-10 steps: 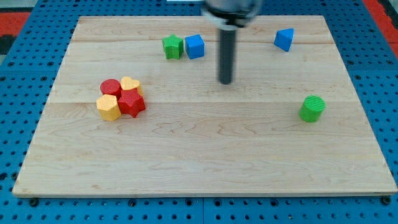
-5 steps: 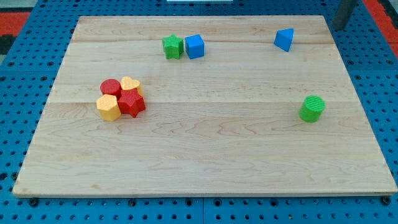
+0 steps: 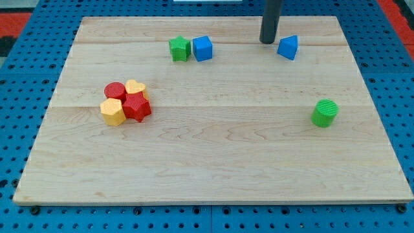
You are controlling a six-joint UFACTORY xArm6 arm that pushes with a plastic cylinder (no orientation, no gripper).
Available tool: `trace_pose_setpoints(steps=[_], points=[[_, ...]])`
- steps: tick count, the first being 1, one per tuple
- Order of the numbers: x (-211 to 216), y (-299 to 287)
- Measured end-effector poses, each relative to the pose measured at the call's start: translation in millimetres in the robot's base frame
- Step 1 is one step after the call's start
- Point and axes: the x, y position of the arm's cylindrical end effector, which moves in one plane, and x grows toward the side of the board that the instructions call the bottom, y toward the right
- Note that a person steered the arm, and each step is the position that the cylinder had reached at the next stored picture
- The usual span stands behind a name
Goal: Move blue triangle below blue cube
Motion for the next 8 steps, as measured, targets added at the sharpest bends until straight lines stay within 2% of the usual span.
trace_pose_setpoints(steps=[1,2,4,5,6,7,8], points=[[-5,46],[23,66],[61,-56],[66,-42],[56,14],[19,14],[5,-8]])
